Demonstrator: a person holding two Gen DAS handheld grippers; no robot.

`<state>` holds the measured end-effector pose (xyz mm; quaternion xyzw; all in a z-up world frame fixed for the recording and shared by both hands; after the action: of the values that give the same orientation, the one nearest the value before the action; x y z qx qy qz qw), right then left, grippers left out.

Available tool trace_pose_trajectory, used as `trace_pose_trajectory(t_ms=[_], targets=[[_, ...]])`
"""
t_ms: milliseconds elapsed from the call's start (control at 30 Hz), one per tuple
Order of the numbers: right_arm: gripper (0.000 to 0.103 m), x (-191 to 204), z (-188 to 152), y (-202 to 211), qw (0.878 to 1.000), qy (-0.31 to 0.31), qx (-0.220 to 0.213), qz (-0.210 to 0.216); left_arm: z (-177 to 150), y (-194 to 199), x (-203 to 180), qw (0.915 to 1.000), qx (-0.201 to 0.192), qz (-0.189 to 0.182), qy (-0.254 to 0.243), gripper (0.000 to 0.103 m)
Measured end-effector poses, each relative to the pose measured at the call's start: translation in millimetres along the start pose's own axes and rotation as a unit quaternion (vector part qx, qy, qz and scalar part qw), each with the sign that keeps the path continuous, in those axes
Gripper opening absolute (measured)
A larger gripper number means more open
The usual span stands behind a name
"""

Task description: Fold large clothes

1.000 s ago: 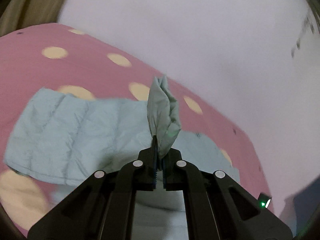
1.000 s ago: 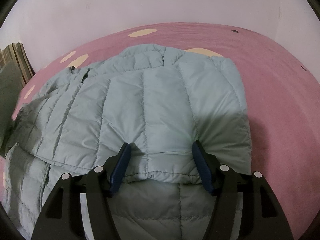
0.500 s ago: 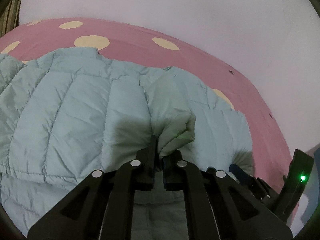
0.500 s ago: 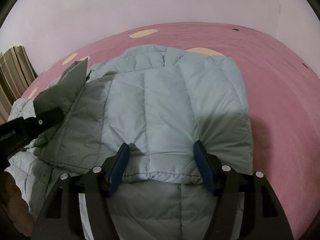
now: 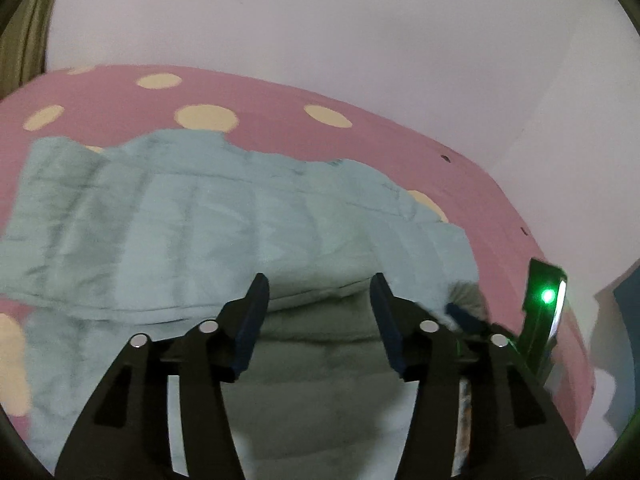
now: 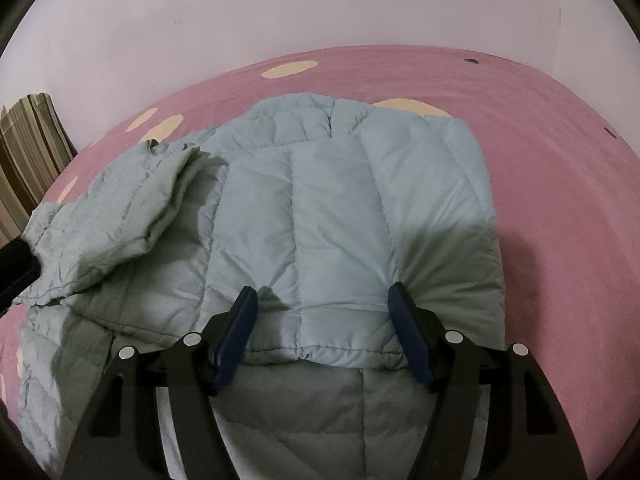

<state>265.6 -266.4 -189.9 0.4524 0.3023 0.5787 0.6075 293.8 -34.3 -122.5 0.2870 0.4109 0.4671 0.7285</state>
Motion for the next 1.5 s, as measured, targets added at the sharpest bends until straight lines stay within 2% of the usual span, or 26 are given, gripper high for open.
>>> trace_pose_trajectory(t_ms=[67, 233, 367, 500, 533, 567, 600, 633, 667, 733, 900, 1033, 1233, 1500], targets=[[0.067, 1.7, 0.3, 7.9, 1.0, -0.008, -0.002, 0.01, -5.5, 11.5, 16.0, 0.9997, -0.011, 0.02, 0.001, 0.056], [0.067, 27.7, 11.1, 26.7, 0.997, -0.017, -0.007, 0.077, -14.0, 38.8, 68.1, 0.9968, -0.031, 0.069, 0.028, 0.057], [0.067, 55.0, 27.5, 20.0, 0.993, -0.017, 0.01, 0.116, -19.1, 55.1, 109.7, 0.9928, -0.043, 0.091, 0.066, 0.058], [0.067, 77.6, 41.1, 2.3, 0.991, -0.021, 0.03, 0.131, -24.1, 65.0, 144.0, 0.9883, -0.051, 0.107, 0.096, 0.058], [0.061, 84.0, 43.2, -5.2, 0.989, -0.022, 0.042, 0.138, -25.5, 65.9, 150.9, 0.9874, -0.05, 0.109, 0.102, 0.058], [0.044, 87.4, 43.1, -9.8, 0.988, -0.022, 0.05, 0.142, -27.4, 67.5, 156.6, 0.9868, -0.05, 0.11, 0.108, 0.058], [0.036, 93.4, 43.9, -15.7, 0.988, -0.02, 0.06, 0.142, -29.0, 68.1, 162.6, 0.986, -0.049, 0.112, 0.113, 0.058], [0.022, 96.7, 44.7, -18.3, 0.988, -0.016, 0.063, 0.143, -29.8, 68.0, 167.7, 0.9854, -0.047, 0.113, 0.118, 0.058], [0.016, 99.6, 45.6, -18.6, 0.987, -0.011, 0.063, 0.147, -30.0, 68.3, 170.4, 0.9851, -0.047, 0.114, 0.12, 0.058], [0.012, 102.0, 45.7, -10.4, 0.988, -0.005, 0.051, 0.148, -28.5, 68.2, 175.2, 0.9845, -0.048, 0.114, 0.124, 0.058], [0.01, 79.2, 47.0, 24.8, 0.992, -0.005, 0.0, 0.124, -18.3, 66.8, 175.8, 0.9848, -0.051, 0.11, 0.124, 0.063], [0.01, 40.7, 47.4, 37.3, 0.994, -0.026, -0.013, 0.105, -2.9, 51.5, 164.2, 0.9871, -0.043, 0.111, 0.107, 0.063], [0.01, -12.5, 40.7, 28.5, 0.995, -0.061, -0.001, 0.083, 9.2, 22.9, 145.6, 0.9896, -0.02, 0.117, 0.082, 0.063], [0.011, -29.5, 29.7, 0.0, 0.995, -0.062, 0.025, 0.071, 9.3, -20.0, 149.2, 0.9829, 0.035, 0.164, 0.076, 0.063]])
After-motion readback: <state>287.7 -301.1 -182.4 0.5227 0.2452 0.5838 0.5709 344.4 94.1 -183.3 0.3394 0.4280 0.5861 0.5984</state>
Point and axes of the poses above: each gripper's, at about its wrist camera, not at the fingertips, and y roughly against the way its jaws point, x to its left, z to its top, the point moved 3 cm from there along -y, roughly the way its jaws point, and after that the axes turned 15 degrees about x, right-handed, at the moved point
